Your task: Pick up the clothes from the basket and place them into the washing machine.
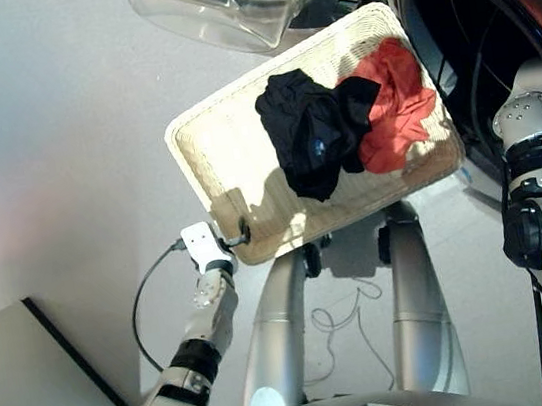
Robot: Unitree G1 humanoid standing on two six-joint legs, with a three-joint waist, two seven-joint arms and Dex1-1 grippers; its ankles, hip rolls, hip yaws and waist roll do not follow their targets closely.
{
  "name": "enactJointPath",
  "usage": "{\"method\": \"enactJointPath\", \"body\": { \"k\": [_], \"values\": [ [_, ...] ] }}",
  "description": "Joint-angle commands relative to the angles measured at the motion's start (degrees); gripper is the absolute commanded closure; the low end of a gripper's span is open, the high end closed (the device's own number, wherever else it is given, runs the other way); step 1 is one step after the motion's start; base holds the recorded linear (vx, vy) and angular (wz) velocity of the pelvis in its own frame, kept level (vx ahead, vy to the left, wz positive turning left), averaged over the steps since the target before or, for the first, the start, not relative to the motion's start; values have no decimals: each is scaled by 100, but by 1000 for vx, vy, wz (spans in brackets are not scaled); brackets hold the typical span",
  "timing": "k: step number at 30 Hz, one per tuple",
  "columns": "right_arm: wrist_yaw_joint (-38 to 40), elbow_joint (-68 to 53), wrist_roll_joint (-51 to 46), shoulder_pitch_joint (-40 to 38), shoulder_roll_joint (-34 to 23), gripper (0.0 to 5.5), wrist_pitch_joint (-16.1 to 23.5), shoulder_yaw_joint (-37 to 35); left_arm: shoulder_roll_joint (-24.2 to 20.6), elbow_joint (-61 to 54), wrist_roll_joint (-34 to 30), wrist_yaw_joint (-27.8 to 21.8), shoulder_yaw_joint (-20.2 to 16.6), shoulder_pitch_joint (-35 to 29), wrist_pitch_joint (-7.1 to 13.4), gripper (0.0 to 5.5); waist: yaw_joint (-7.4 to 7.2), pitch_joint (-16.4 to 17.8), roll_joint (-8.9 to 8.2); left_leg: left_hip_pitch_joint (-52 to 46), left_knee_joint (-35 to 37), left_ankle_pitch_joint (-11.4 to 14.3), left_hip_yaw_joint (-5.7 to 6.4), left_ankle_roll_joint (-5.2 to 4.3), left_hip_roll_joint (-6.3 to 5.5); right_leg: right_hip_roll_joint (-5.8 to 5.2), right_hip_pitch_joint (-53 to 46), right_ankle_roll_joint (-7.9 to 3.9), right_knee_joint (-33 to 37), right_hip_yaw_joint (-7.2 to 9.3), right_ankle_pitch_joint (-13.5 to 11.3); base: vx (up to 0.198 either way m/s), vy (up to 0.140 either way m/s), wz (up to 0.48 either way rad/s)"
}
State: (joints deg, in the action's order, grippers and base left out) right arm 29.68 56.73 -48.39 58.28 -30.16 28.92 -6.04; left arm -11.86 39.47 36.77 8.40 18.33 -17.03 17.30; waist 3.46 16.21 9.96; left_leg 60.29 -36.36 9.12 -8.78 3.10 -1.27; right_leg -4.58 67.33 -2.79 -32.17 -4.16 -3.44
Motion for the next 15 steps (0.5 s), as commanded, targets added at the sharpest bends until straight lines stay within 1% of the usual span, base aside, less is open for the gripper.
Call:
{"method": "enactJointPath", "body": {
  "k": [1,2,3,4,5,6,7,8,9,10,11,12,13,14,15],
  "values": [
    [-816,68,-36,-409,-211,0,-287,696,-171,-258,101,-152,77,16,264,0,-109,-413,68,120,375,-154,312,-195,127,234,-218,104,95,450,364,-43,-64,-6],
    [-987,49,8,-503,-114,0,-382,863,-169,-348,146,-199,115,-9,253,0,-130,-412,38,116,394,-173,322,-202,138,236,-231,112,121,470,342,-43,-64,-15],
    [-989,42,8,-513,-107,0,-385,865,-173,-354,150,-201,111,4,250,0,-138,-417,39,113,400,-178,326,-204,137,235,-236,113,127,473,340,-38,-67,13],
    [-1291,32,7,-652,-33,0,-532,1119,-176,-510,241,-320,183,-83,214,0,-171,-416,-37,120,405,-194,342,-210,148,246,-269,124,177,502,315,-31,-61,26],
    [-1431,10,75,-729,30,0,-610,1283,-168,-540,275,-373,226,-134,193,0,-189,-418,-72,114,423,-204,347,-210,155,252,-294,129,215,512,301,-31,-61,22],
    [-1433,8,75,-732,31,0,-611,1286,-168,-539,278,-377,223,-130,192,0,-194,-418,-71,110,428,-207,349,-210,155,252,-300,130,221,513,298,-29,-60,-2],
    [-1738,-135,61,-964,186,0,-722,1524,-146,-632,255,-445,333,-265,153,0,-229,-408,-140,110,425,-227,368,-214,163,264,-338,135,269,533,265,0,0,0],
    [-1737,-142,63,-973,188,0,-723,1523,-147,-633,254,-445,334,-261,151,0,-230,-410,-139,108,427,-229,369,-215,163,263,-342,136,272,535,264,-27,-59,-3],
    [-1873,-207,118,-1069,238,0,-778,1667,-138,-657,244,-468,358,-308,148,0,-249,-408,-173,89,445,-242,372,-218,171,259,-363,136,290,555,254,0,0,0],
    [-2165,-294,202,-1227,331,0,-901,1934,-108,-683,249,-496,388,-426,130,0,-264,-412,-233,83,455,-264,390,-217,176,255,-404,134,347,579,226,0,0,0],
    [-2168,-294,201,-1229,331,0,-901,1936,-106,-683,249,-497,386,-424,130,0,-268,-411,-229,80,458,-266,393,-217,175,255,-408,134,351,581,225,-16,-51,-41],
    [-2230,-366,325,-1278,345,0,-951,2077,-73,-651,251,-485,405,-505,126,0,-284,-414,-259,74,474,-280,407,-216,173,255,-431,132,381,591,211,0,0,0],
    [-2459,-488,538,-1389,387,0,-1066,2403,-12,-570,237,-504,440,-645,93,0,-300,-419,-315,54,514,-307,422,-216,180,244,-482,129,461,609,183,0,0,0],
    [-2458,-490,539,-1390,386,0,-1067,2405,-9,-567,237,-506,438,-647,94,0,-304,-416,-311,49,518,-309,424,-216,179,243,-487,129,464,611,182,0,0,0],
    [-2520,-562,751,-1433,410,0,-1104,2588,26,-488,199,-503,466,-744,87,0,-314,-420,-345,25,546,-320,435,-216,181,243,-514,124,498,619,165,0,0,0]
  ]
}}
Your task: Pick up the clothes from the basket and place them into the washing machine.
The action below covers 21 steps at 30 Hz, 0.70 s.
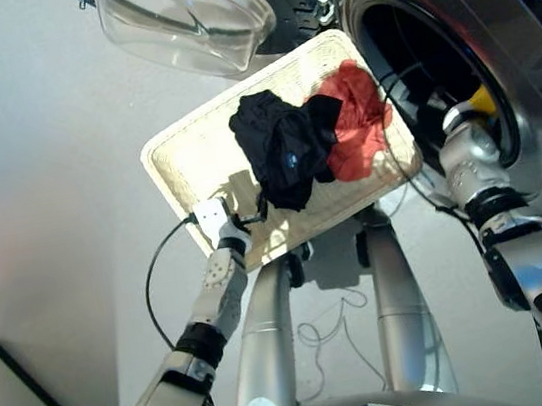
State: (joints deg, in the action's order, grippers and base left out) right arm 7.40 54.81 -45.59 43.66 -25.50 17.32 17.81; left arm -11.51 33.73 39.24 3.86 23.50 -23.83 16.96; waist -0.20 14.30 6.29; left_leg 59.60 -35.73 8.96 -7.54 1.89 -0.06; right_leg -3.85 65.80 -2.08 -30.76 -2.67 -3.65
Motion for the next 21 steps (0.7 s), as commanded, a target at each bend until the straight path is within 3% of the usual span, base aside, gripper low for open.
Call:
{"method": "enactJointPath", "body": {
  "k": [1,9,17,21],
  "values": [
    [-434,-586,1044,-13,-107,0,-48,650,40,220,-133,-36,-11,-230,113,0,27,-232,-25,68,520,-331,313,-95,62,173,-388,51,398,472,163,0,0,0],
    [-407,-1491,2361,-187,-46,0,-75,1468,246,915,-609,219,160,-961,96,0,-127,-178,-164,57,625,-378,331,-91,105,217,-430,31,522,469,158,0,0,0],
    [-250,-2219,2670,-285,27,0,4,1512,280,1570,-1076,410,292,-1546,-40,0,-288,-98,-238,340,359,-256,336,-99,196,291,-211,28,411,475,197,0,0,0],
    [-234,-2748,2662,-427,138,0,93,1448,224,1945,-1257,511,191,-1816,-125,0,-412,-76,-306,609,78,-113,313,-81,274,391,32,31,316,466,206,0,0,0]
  ]
}}
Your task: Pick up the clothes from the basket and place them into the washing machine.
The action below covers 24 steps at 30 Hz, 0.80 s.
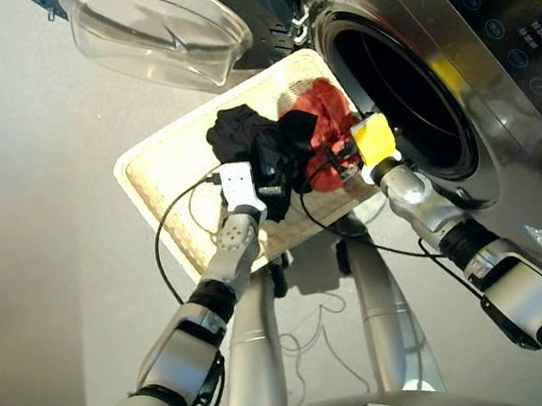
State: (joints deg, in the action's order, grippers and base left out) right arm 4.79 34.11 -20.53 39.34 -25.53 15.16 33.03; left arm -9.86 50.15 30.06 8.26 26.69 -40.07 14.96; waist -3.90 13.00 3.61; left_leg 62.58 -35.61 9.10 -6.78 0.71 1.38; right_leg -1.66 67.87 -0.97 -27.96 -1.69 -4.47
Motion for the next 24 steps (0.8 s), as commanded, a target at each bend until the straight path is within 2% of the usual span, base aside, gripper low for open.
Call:
{"method": "enactJointPath", "body": {
  "k": [1,2,3,8,14,18,21,24],
  "values": [
    [15,-747,137,-36,184,0,317,-82,47,385,-346,97,-168,-227,52,0,-64,55,-46,358,19,-103,228,41,143,189,-122,-86,11,364,286,0,0,0],
    [8,-751,134,-75,215,0,317,-87,47,457,-330,109,-202,-259,32,334,-78,56,-50,389,-10,-92,225,39,159,188,-88,-91,-6,363,289,0,0,0],
    [26,-752,165,-89,229,0,314,-102,38,559,-358,160,-252,-330,10,550,-98,53,-53,418,-38,-80,222,41,161,197,-51,-89,-23,363,294,0,0,0],
    [2,-743,159,-342,311,0,317,-185,12,511,-200,114,-437,-290,56,550,-164,-10,-64,430,-10,-68,196,34,156,201,-21,-103,-14,375,293,0,0,0],
    [-69,-700,240,-648,287,0,345,-290,-45,49,15,31,-520,-6,235,550,-136,-150,-44,333,89,-100,227,19,102,157,-108,-99,28,386,278,0,0,0],
    [56,-742,1042,-788,88,0,269,-246,-103,-727,385,-142,-652,461,429,550,-34,-224,-25,-65,409,-175,220,4,49,52,-481,-113,206,432,230,0,0,0],
    [231,-714,1566,-873,39,0,236,-219,-114,-1264,639,-284,-674,760,502,550,41,-240,-10,-427,718,-275,226,-11,-24,-19,-858,-138,442,467,169,0,0,0],
    [256,-702,1784,-895,34,0,223,-181,-144,-1586,790,-386,-664,898,548,550,82,-250,3,-661,929,-331,217,-11,-78,-42,-1083,-156,583,476,145,0,0,0]
  ]
}}
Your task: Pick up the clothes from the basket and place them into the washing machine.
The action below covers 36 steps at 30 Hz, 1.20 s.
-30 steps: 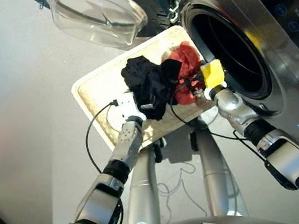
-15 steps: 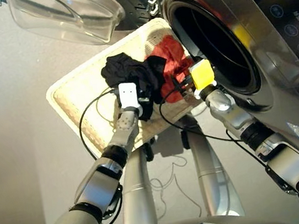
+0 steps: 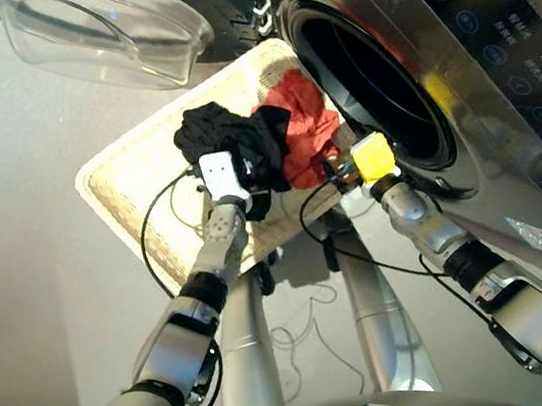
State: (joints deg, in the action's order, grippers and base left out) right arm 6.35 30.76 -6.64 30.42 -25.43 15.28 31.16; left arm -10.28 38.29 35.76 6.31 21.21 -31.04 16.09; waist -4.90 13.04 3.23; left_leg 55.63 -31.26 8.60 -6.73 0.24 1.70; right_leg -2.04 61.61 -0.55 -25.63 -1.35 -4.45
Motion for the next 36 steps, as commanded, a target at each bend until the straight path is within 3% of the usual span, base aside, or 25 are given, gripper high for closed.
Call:
{"method": "enactJointPath", "body": {
  "k": [1,12,19,23,28,32,33,34,36],
  "values": [
    [91,-362,491,-17,26,0,193,55,-102,-566,303,-243,-121,55,446,550,206,-262,50,-75,568,-312,215,34,-134,-19,-557,-205,408,453,134,0,0,0],
    [-34,-355,1633,180,110,0,56,739,-129,-2633,1763,-859,-10,682,361,550,479,-378,147,-748,1041,-491,298,49,-346,-113,-1312,-250,877,541,73,0,0,0],
    [-180,-370,2104,461,149,0,111,1255,-216,-3425,2318,-1139,334,972,247,550,590,-406,190,-808,1031,-491,317,87,-385,-118,-1370,-246,881,537,83,0,0,0],
    [361,-384,2706,644,202,0,52,1217,-223,-3649,2520,-1092,477,1077,258,550,642,-425,228,-763,985,-488,315,108,-390,-112,-1337,-235,842,530,112,0,0,0],
    [995,238,3361,1113,721,0,-342,1125,-320,-4164,2855,-986,705,1155,268,550,765,-438,314,-714,973,-494,318,133,-388,-120,-1279,-234,829,524,98,0,0,0],
    [1095,849,3038,1509,1210,0,-480,1053,-482,-4531,3029,-1034,897,1216,215,550,879,-467,368,-651,966,-519,319,142,-403,-132,-1232,-225,840,519,74,0,0,0],
    [1096,854,3036,1514,1215,336,-478,1052,-487,-4534,3030,-1033,896,1216,215,550,879,-467,365,-651,966,-520,319,142,-403,-132,-1231,-225,840,519,74,0,0,0],
    [1085,931,2915,1592,1297,550,-482,1006,-533,-4603,3060,-1047,945,1226,179,550,902,-471,376,-639,964,-530,329,143,-399,-137,-1215,-226,841,521,66,0,0,0],
    [1144,929,2813,1669,1314,550,-475,982,-586,-4700,3083,-1061,973,1264,155,550,933,-469,389,-632,972,-545,343,140,-395,-143,-1206,-225,858,523,58,0,0,0]
  ]
}}
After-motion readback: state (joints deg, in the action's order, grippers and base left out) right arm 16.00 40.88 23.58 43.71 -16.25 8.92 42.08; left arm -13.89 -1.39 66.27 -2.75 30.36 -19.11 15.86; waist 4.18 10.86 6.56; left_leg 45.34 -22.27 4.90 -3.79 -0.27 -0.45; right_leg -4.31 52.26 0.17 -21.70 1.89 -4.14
